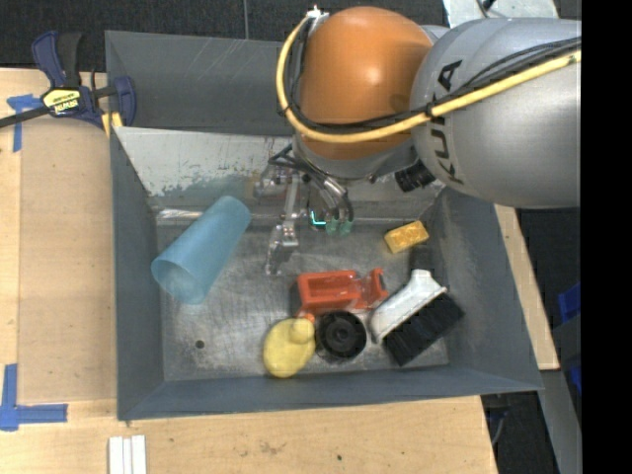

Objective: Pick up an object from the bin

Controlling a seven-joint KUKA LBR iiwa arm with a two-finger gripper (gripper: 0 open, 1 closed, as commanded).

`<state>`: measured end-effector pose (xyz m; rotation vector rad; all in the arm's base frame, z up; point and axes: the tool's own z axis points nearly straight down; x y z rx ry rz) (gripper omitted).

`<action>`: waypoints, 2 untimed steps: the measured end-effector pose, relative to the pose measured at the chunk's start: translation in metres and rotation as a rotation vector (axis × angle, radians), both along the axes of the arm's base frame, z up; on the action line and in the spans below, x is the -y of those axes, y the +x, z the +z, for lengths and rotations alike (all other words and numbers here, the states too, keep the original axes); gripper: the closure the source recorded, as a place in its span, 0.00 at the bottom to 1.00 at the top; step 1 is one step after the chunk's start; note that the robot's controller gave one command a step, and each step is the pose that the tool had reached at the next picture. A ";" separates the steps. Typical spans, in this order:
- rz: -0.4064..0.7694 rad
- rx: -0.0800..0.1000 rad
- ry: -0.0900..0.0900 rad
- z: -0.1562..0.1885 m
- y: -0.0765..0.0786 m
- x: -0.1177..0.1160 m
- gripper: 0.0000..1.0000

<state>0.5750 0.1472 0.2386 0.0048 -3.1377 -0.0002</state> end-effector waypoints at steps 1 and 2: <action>-0.003 0.007 0.001 0.004 0.002 0.001 0.00; -0.010 0.016 0.003 -0.038 0.009 -0.001 0.00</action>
Offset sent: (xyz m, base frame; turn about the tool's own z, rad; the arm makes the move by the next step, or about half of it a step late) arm 0.0189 0.0052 -0.1452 0.0308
